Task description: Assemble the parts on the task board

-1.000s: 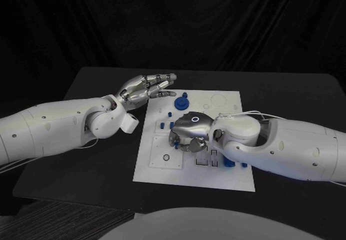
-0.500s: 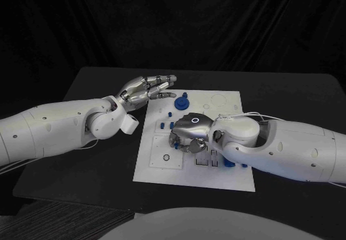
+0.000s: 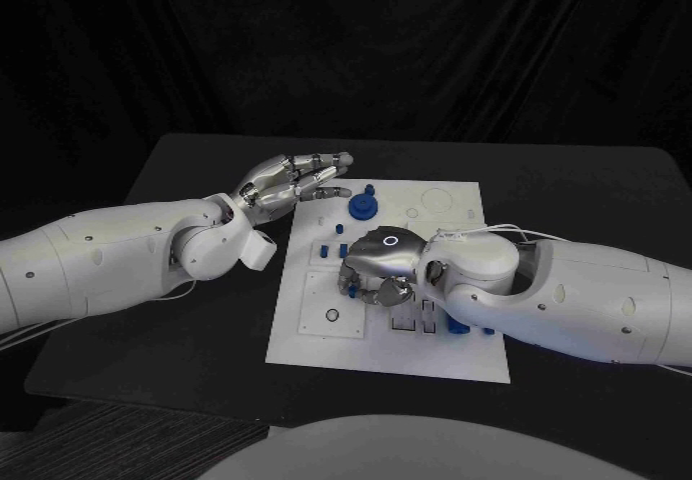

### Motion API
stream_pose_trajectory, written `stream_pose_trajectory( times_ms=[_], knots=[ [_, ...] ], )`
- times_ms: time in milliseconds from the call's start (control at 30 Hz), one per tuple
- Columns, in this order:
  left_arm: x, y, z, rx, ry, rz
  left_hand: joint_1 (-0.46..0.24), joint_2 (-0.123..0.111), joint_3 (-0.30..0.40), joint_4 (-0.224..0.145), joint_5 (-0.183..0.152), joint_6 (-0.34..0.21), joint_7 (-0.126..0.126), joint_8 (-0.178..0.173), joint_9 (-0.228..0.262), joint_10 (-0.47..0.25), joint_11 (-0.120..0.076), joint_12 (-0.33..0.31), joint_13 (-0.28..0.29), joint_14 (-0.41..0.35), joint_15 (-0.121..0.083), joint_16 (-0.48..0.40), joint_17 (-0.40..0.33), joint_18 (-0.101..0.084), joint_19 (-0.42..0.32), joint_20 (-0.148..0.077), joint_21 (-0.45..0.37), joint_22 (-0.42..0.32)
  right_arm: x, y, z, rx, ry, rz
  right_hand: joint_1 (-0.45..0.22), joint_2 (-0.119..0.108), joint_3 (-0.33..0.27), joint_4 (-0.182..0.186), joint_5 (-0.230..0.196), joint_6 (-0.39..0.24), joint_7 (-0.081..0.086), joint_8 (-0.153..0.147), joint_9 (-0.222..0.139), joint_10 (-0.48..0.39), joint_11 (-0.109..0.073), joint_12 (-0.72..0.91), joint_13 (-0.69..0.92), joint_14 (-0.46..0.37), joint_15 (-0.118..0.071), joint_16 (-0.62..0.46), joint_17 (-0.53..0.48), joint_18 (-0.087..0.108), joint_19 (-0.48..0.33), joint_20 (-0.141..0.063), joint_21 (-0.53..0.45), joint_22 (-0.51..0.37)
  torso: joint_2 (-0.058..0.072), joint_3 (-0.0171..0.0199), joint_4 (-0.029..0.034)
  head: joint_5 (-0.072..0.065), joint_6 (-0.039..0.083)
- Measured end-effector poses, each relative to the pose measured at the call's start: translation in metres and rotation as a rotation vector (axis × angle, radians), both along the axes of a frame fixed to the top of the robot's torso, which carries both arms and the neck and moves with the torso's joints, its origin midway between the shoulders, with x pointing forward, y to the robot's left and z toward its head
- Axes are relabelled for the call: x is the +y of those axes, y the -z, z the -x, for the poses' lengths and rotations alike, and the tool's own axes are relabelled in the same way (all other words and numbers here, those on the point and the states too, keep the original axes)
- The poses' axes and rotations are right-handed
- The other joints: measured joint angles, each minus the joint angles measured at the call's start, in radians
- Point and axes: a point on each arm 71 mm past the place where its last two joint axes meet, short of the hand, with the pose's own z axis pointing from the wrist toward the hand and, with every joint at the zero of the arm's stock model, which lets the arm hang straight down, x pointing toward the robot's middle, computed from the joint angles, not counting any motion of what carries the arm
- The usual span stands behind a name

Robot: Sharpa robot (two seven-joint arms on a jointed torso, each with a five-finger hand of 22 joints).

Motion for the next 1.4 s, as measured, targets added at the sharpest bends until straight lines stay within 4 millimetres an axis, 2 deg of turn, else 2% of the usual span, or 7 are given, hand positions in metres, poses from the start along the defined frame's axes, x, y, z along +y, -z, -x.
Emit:
stream_pose_trajectory(
  times_ms=[167, 400, 867, 1133, 1200, 1300, 1400],
  knots=[
    [0.0, 0.001, 0.0, 0.002, 0.0, -0.001, 0.0, 0.0, 0.0, 0.0, 0.004, 0.0, 0.0, 0.0, 0.0, 0.0, 0.0, 0.0, 0.0, 0.0, 0.0, 0.0, 0.0, 0.0, 0.0, 0.0, 0.0, 0.0, -0.001, 0.001, 0.0, 0.002, 0.006, 0.006, -0.016, -0.008, -0.003, -0.005, -0.047, -0.065, -0.012, -0.038, -0.022, -0.039, 0.001, -0.003, 0.001, 0.0, 0.0, -0.007, 0.0, 0.0, -0.004, 0.004, -0.012, 0.0, 0.0, 0.0005, -0.0001, -0.001, 0.0],
    [0.001, 0.001, 0.0, 0.005, 0.001, -0.002, 0.0, 0.0, 0.0, 0.0, 0.004, 0.0, 0.0, 0.0, 0.0, 0.0, 0.0, 0.0, 0.0, 0.0, 0.0, 0.0, 0.0, 0.0, 0.0, 0.0, 0.0, 0.0, -0.001, 0.001, -0.001, 0.003, 0.012, 0.012, -0.055, -0.022, -0.023, 0.015, -0.133, -0.097, -0.025, -0.04, -0.041, -0.068, 0.003, -0.004, 0.006, 0.0, 0.0, -0.023, 0.0, 0.0, -0.017, 0.001, -0.042, 0.0, 0.0, 0.0009, -0.0004, -0.003, 0.0],
    [0.001, 0.002, 0.001, 0.011, 0.003, -0.005, 0.0, 0.0, 0.006, 0.0, 0.004, 0.004, 0.004, 0.004, 0.001, 0.0, 0.0, 0.0, 0.0, 0.004, 0.004, 0.0, 0.0, 0.0, 0.007, 0.0, 0.0, -0.001, -0.002, 0.001, -0.002, 0.005, 0.015, 0.016, -0.061, -0.026, -0.036, 0.024, -0.178, -0.103, -0.032, -0.039, -0.049, -0.082, 0.004, -0.003, 0.01, 0.0, 0.0, -0.027, 0.0, 0.0, -0.018, 0.0, -0.047, 0.0, 0.0, 0.0008, -0.0004, -0.005, 0.0],
    [0.001, 0.003, 0.001, 0.015, 0.004, -0.007, 0.0, 0.0, 0.006, 0.0, 0.008, 0.004, 0.004, 0.004, 0.001, 0.0, 0.0, 0.0, 0.0, 0.004, 0.004, 0.0, 0.0, 0.0, 0.007, 0.0, 0.0, -0.001, -0.011, 0.001, -0.003, 0.002, 0.032, 0.013, -0.072, -0.038, -0.137, 0.048, -0.249, -0.24, -0.046, -0.039, -0.106, -0.264, 0.027, -0.034, -0.009, 0.0, 0.0, -0.057, 0.0, 0.017, -0.049, 0.006, -0.123, 0.0, 0.0, 0.0006, 0.0, -0.007, 0.0],
    [0.001, 0.003, 0.001, 0.016, 0.004, -0.007, 0.0, 0.0, 0.006, 0.0, 0.008, 0.004, 0.004, 0.004, 0.001, 0.0, 0.0, 0.0, 0.0, 0.004, 0.004, 0.0, 0.0, 0.0, 0.007, 0.0, 0.0, -0.001, -0.015, 0.001, -0.004, -0.003, 0.039, 0.011, -0.041, -0.032, -0.232, 0.093, -0.255, -0.282, -0.057, -0.039, -0.14, -0.343, 0.03, -0.044, -0.031, 0.0, 0.0, -0.057, 0.0, 0.017, -0.052, 0.009, -0.139, 0.0, 0.0, 0.0006, 0.0, -0.007, 0.0],
    [0.002, 0.003, 0.001, 0.016, 0.002, -0.008, 0.003, 0.003, 0.007, -0.002, 0.008, 0.004, 0.004, 0.004, 0.001, 0.0, 0.0, 0.0, 0.0, 0.004, 0.004, 0.0, 0.0, 0.0, 0.007, 0.0, 0.0, -0.001, -0.022, -0.007, -0.007, -0.028, 0.048, 0.002, 0.035, -0.079, -0.322, 0.226, -0.271, -0.306, -0.081, -0.039, -0.174, -0.432, 0.03, -0.067, -0.078, 0.003, 0.003, -0.062, 0.0, 0.017, -0.052, 0.009, -0.153, 0.0, 0.0, 0.0006, 0.0, -0.005, 0.0],
    [0.004, 0.003, 0.001, 0.017, 0.0, -0.009, 0.004, 0.004, 0.008, -0.003, 0.008, 0.004, 0.004, 0.004, 0.001, 0.0, 0.0, 0.0, 0.0, 0.004, 0.004, 0.0, 0.0, 0.0, 0.007, 0.0, 0.0, -0.002, -0.032, -0.023, -0.012, -0.075, 0.058, -0.014, 0.049, -0.094, -0.345, 0.249, -0.277, -0.297, -0.08, -0.034, -0.181, -0.465, 0.032, -0.079, -0.1, 0.003, 0.003, -0.067, 0.0, 0.017, -0.052, 0.009, -0.153, 0.0, 0.0, 0.0006, 0.0, -0.002, 0.0]
  ],
)
